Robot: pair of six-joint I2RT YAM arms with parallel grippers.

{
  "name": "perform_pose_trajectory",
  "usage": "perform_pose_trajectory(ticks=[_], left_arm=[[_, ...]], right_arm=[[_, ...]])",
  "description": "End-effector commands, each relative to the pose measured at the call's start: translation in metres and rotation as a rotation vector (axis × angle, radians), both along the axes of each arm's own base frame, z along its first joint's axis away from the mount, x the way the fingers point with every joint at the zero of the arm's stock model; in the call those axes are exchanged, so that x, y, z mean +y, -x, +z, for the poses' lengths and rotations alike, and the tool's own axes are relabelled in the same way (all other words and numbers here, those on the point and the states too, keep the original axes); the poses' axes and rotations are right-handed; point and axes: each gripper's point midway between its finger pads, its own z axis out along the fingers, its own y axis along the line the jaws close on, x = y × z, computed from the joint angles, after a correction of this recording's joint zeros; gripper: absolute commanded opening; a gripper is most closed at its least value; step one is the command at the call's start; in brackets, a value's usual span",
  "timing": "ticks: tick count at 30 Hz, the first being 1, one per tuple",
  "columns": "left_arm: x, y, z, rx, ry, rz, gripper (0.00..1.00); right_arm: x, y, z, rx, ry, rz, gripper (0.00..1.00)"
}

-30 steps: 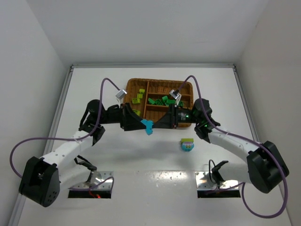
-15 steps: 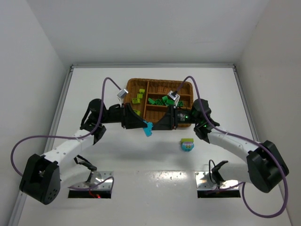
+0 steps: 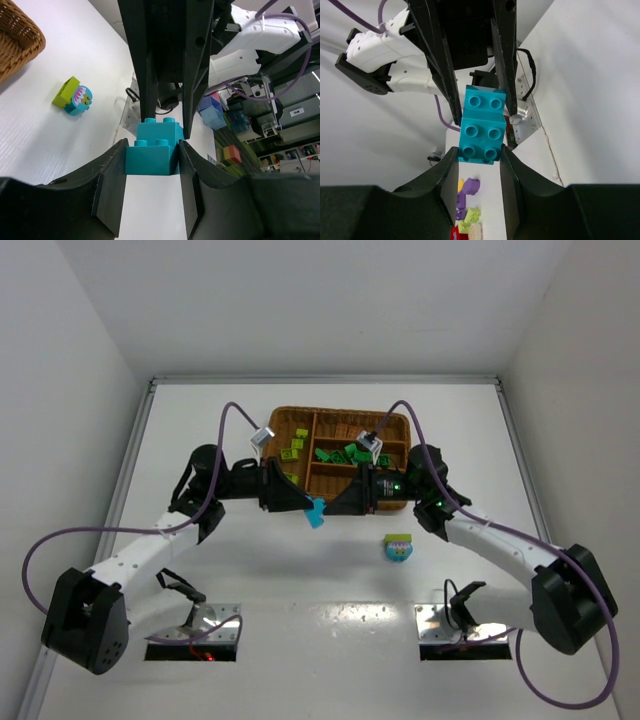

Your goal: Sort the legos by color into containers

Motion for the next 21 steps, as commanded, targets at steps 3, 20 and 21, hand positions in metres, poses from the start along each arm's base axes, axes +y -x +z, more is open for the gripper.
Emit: perform_pose_trajectory(ticks=[3, 20, 21], left_arm=[[0.000, -0.009, 0.012, -0.058, 0.009, 0.026, 0.00], [0.003, -0.020, 0.021, -0.068, 0.022, 0.072, 0.00], [0.003, -0.020, 0.021, -0.068, 0.022, 0.072, 0.00]], right_arm=[[0.005, -0.012, 0.021, -0.087, -0.022, -0.027, 0.30], [0.016, -0.018, 0.020, -0.083, -0.034, 0.010, 0.50], [0.016, -0.018, 0.020, -0.083, -0.034, 0.010, 0.49]])
